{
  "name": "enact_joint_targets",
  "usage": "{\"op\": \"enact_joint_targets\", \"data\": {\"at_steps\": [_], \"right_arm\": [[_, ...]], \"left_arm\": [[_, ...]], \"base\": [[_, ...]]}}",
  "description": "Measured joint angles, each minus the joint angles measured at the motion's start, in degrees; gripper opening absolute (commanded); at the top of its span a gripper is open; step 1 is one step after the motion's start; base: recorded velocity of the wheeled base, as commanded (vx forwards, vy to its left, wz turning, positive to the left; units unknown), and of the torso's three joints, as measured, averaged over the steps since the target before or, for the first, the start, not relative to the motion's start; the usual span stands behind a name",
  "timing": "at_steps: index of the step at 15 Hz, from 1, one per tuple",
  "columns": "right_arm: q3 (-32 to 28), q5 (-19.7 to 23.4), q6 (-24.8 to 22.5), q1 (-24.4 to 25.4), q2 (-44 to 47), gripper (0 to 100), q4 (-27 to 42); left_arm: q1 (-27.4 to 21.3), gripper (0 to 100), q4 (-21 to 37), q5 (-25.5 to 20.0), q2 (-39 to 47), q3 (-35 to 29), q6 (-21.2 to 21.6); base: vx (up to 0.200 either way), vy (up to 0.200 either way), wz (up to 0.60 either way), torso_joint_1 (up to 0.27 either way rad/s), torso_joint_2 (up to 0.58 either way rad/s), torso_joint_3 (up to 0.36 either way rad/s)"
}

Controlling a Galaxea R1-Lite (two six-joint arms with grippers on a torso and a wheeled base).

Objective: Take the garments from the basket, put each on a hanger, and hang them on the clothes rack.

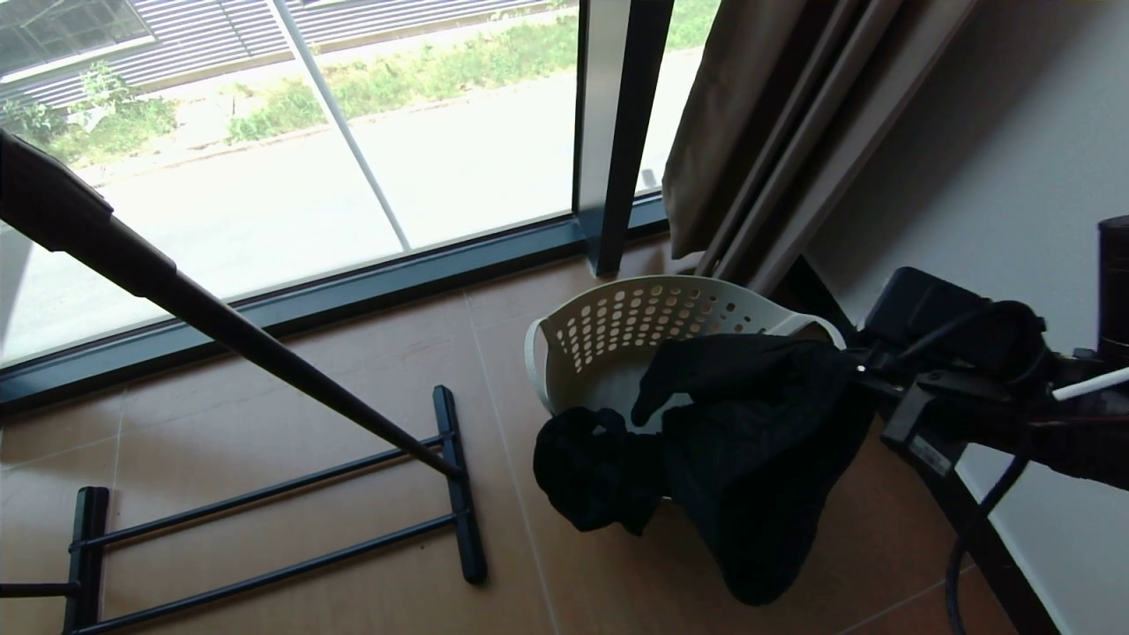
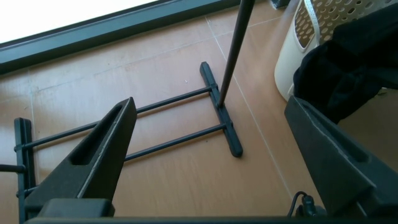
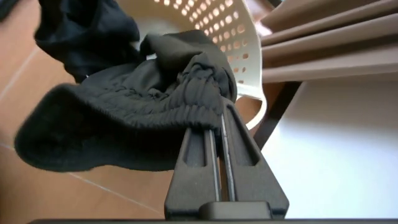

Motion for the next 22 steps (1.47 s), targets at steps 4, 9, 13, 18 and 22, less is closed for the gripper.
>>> {"op": "enact_joint_targets", "data": {"at_steps": [4, 9, 13, 18, 22], "right_arm": [[10.9, 4.9, 6.0, 2.7, -14.8, 0, -0.3], [13.9, 7.1, 12.6, 2.7, -21.0, 0, -0.8], [13.9, 8.0, 12.9, 2.6, -21.6, 0, -0.8], [13.1, 8.4, 12.8, 2.6, -21.7, 0, -0.8], [13.3, 8.4, 12.8, 2.6, -21.8, 0, -0.8]], "left_arm": [[0.0, 100, 0.0, 0.0, 0.0, 0.0, 0.0], [0.0, 100, 0.1, -0.1, 0.0, 0.0, 0.0], [0.0, 100, 0.1, -0.1, 0.0, 0.0, 0.0], [0.0, 100, 0.1, -0.1, 0.0, 0.0, 0.0], [0.0, 100, 0.1, -0.1, 0.0, 0.0, 0.0]], "base": [[0.000, 0.000, 0.00, 0.000, 0.00, 0.000], [0.000, 0.000, 0.00, -0.001, 0.00, 0.088], [0.000, 0.000, 0.00, 0.005, 0.00, 0.190], [0.000, 0.000, 0.00, 0.018, -0.26, -0.030], [0.000, 0.000, 0.00, 0.073, -0.45, -0.170]]}}
